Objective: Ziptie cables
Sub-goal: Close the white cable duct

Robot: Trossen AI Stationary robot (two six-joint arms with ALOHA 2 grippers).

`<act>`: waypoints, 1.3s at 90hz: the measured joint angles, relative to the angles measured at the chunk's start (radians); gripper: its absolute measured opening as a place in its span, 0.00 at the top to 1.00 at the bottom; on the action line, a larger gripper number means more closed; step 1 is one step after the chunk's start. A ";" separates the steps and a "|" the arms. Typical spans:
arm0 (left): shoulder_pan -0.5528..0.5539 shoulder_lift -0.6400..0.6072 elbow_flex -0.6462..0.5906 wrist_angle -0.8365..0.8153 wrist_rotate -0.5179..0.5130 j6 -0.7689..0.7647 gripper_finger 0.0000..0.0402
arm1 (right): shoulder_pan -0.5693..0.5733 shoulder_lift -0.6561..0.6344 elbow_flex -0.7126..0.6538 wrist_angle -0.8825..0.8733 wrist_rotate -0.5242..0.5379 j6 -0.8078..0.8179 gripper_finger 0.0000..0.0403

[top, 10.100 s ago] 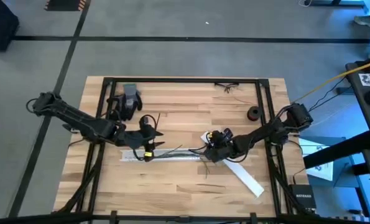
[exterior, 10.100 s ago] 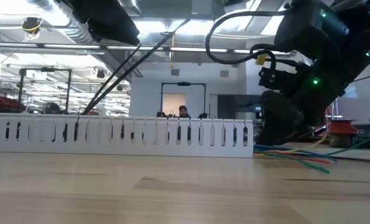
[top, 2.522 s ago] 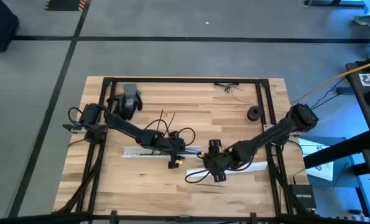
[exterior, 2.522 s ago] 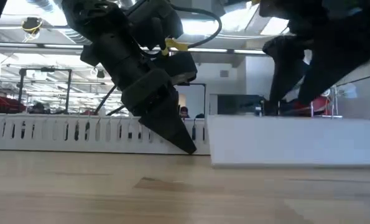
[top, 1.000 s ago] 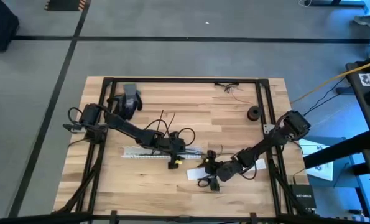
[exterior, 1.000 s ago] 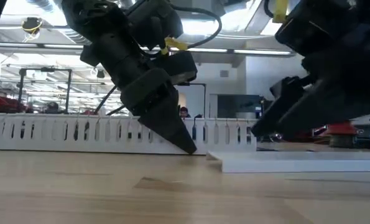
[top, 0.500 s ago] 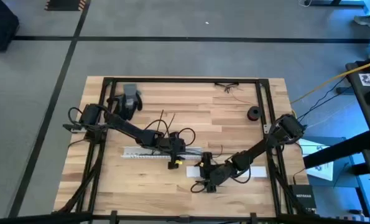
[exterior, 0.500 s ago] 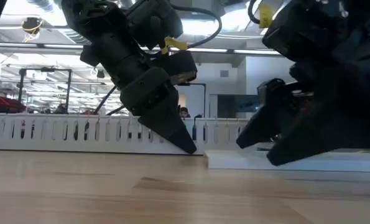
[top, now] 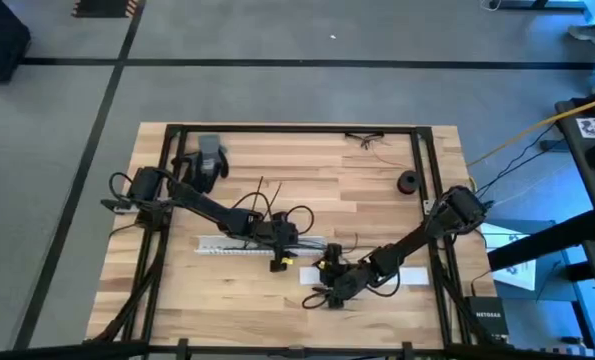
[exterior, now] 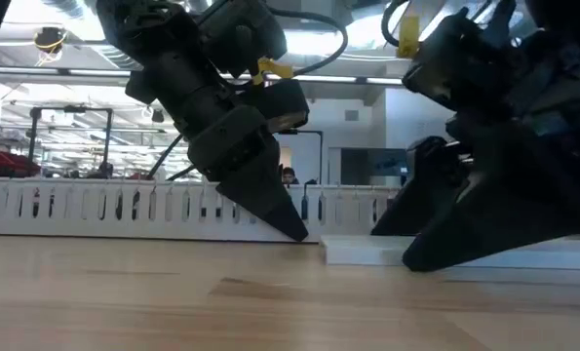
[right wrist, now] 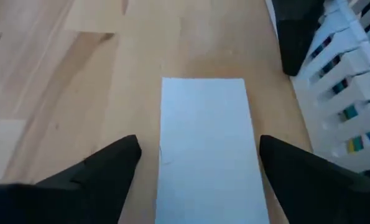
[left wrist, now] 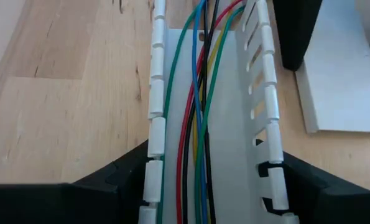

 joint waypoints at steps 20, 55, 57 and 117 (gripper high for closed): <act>0.000 0.000 0.000 0.000 0.000 0.000 0.41 | 0.000 0.011 0.001 -0.004 -0.034 0.029 0.34; -0.003 0.000 0.000 0.000 0.000 0.014 0.41 | 0.000 0.005 0.015 -0.024 -0.040 0.017 0.46; -0.003 0.000 0.000 0.000 0.001 0.014 0.41 | 0.000 0.001 0.019 -0.028 -0.043 0.016 0.46; -0.005 -0.002 0.002 -0.045 0.008 0.014 0.41 | -0.069 -0.331 0.027 -0.445 0.097 -0.029 0.45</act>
